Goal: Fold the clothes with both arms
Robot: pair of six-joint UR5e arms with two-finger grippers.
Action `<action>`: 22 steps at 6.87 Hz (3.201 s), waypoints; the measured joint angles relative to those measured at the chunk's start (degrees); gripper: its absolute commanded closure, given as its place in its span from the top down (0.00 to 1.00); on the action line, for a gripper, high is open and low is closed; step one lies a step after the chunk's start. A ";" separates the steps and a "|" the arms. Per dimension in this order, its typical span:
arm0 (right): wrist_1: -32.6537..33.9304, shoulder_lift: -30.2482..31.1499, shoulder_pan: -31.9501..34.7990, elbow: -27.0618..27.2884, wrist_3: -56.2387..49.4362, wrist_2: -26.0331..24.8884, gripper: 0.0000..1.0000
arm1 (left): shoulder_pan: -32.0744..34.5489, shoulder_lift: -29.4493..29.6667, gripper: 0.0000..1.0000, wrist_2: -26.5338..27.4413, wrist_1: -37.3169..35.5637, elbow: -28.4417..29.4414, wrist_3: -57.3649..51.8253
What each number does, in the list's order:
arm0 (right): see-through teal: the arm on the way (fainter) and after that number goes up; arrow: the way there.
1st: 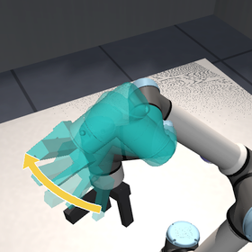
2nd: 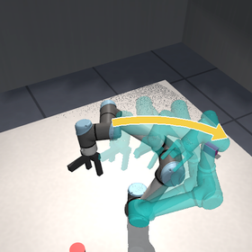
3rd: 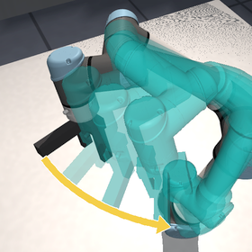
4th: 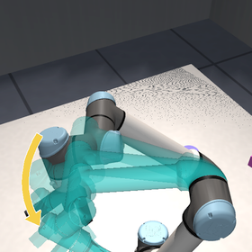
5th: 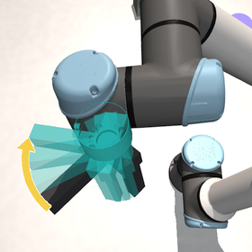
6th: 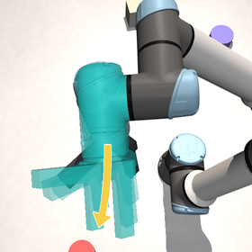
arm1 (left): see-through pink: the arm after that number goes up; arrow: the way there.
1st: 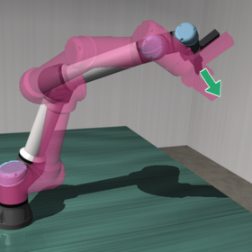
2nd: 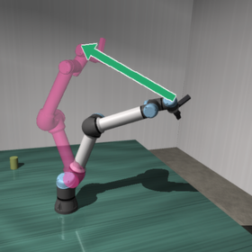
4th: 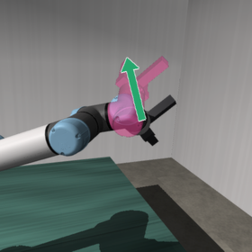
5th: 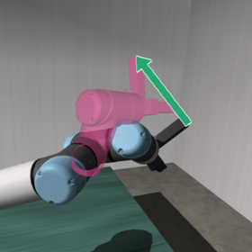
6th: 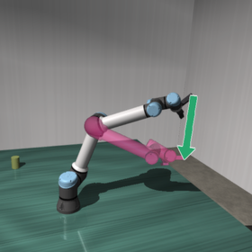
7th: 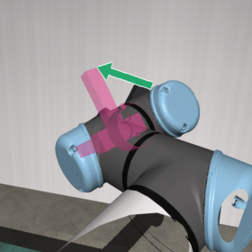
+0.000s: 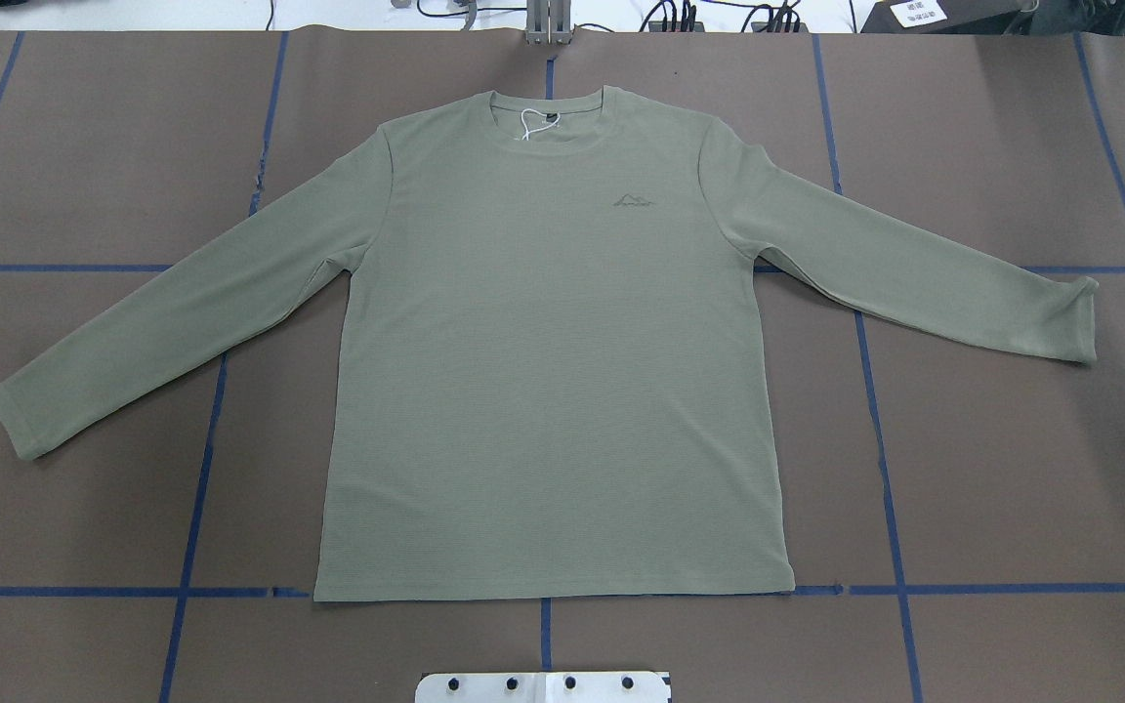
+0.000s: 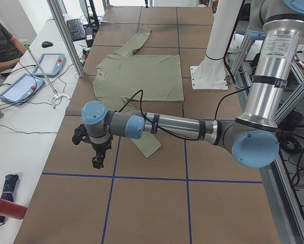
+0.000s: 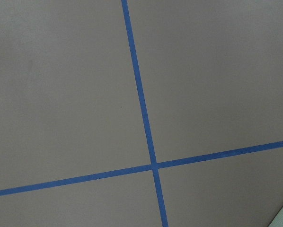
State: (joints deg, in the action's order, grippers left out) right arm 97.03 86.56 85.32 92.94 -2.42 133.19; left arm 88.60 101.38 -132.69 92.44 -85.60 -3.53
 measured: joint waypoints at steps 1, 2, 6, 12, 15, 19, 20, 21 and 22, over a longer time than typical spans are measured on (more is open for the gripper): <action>0.00 0.01 -0.03 -0.01 0.07 -0.01 1.00 | 0.00 -0.48 1.00 -0.32 0.12 -0.72 -0.01; 0.00 0.01 -0.06 -0.07 0.18 0.02 1.00 | -0.04 -1.35 1.00 -0.24 0.43 -2.25 0.01; -4.89 0.44 -0.14 -1.16 1.08 2.20 1.00 | -0.46 -2.47 1.00 -0.60 3.96 -2.74 0.36; -36.30 -1.50 -6.87 -13.98 26.30 3.86 1.00 | -0.70 -2.82 1.00 -7.96 5.23 -3.91 0.57; -38.68 -7.10 -8.55 -22.30 32.64 4.81 0.99 | -0.78 -2.85 1.00 -8.02 5.66 -4.38 0.55; -38.99 -9.87 -12.94 -29.31 34.12 6.49 0.86 | -0.79 -2.85 1.00 -8.03 7.86 -4.35 0.70; -39.03 -9.55 -13.32 -29.65 34.03 6.56 0.77 | -0.79 -2.85 1.00 -8.03 8.02 -4.33 0.70; -39.08 -9.29 -13.45 -29.82 33.92 6.61 0.62 | -0.79 -2.85 1.00 -8.03 8.08 -4.33 0.66; -39.10 -9.04 -13.48 -29.72 33.89 6.67 0.49 | -0.79 -2.85 1.00 -8.03 8.22 -4.39 0.66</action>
State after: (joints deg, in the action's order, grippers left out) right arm 57.93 77.52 71.85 63.22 31.47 139.86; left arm 87.80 98.53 -140.71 100.66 -89.99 -2.87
